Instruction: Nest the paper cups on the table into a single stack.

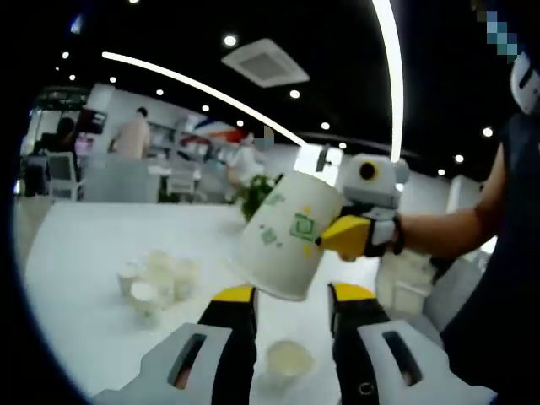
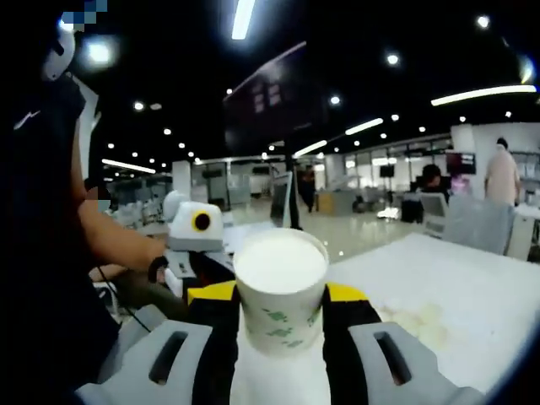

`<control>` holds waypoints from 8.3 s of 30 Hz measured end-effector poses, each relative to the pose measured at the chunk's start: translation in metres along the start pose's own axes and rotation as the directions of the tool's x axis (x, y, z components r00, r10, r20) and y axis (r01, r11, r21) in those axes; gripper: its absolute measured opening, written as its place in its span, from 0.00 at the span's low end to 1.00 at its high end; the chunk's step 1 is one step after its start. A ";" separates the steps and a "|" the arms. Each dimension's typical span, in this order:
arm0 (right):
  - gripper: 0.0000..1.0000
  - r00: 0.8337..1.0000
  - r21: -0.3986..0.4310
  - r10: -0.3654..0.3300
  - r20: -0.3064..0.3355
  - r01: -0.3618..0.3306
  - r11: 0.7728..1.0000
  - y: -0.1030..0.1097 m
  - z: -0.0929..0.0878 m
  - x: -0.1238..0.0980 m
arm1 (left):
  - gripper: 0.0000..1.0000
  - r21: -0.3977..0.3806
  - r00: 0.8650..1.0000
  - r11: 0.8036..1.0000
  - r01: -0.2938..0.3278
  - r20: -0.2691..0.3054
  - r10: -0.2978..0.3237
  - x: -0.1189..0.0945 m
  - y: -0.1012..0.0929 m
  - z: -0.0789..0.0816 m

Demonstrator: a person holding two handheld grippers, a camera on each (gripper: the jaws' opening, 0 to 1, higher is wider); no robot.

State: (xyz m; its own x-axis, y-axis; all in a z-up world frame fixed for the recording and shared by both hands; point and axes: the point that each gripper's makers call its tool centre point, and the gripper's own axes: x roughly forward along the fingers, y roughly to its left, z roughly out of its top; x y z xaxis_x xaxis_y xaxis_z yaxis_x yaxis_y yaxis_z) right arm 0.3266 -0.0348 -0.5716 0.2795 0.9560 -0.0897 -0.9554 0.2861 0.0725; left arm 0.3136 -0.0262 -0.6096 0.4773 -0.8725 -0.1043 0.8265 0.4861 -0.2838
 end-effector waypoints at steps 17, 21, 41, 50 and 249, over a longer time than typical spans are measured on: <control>0.37 0.998 0.036 0.066 0.017 -0.067 0.997 0.009 0.006 -0.007 | 0.03 0.035 0.995 0.995 0.098 0.023 -0.099 -0.008 -0.017 0.016; 0.38 0.998 0.049 0.067 0.009 -0.067 0.997 0.010 0.006 -0.008 | 0.01 0.061 0.994 0.992 0.111 -0.017 -0.110 -0.008 -0.020 0.012; 0.51 0.999 0.102 0.042 -0.002 -0.042 0.994 0.006 0.001 -0.015 | 0.00 0.147 0.979 0.976 0.158 -0.155 -0.135 -0.023 -0.022 0.006; 0.39 0.994 0.144 0.108 -0.018 -0.105 0.984 0.017 -0.003 -0.015 | 0.00 0.172 0.946 0.956 0.236 -0.264 -0.186 -0.023 -0.034 -0.006; 0.97 0.862 0.023 -0.461 -0.209 0.476 0.879 -0.051 -0.149 -0.174 | 0.00 0.251 0.110 0.891 0.377 -0.968 0.226 0.052 -0.025 -0.127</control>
State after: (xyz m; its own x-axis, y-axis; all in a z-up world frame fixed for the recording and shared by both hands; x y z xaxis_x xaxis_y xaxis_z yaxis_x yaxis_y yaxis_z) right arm 0.3124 -0.2251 -0.7081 0.6615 0.6788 -0.3188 -0.7050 0.7078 0.0442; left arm 0.2803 -0.0898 -0.7286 -0.0493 -0.0332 -0.9982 0.9918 0.1167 -0.0529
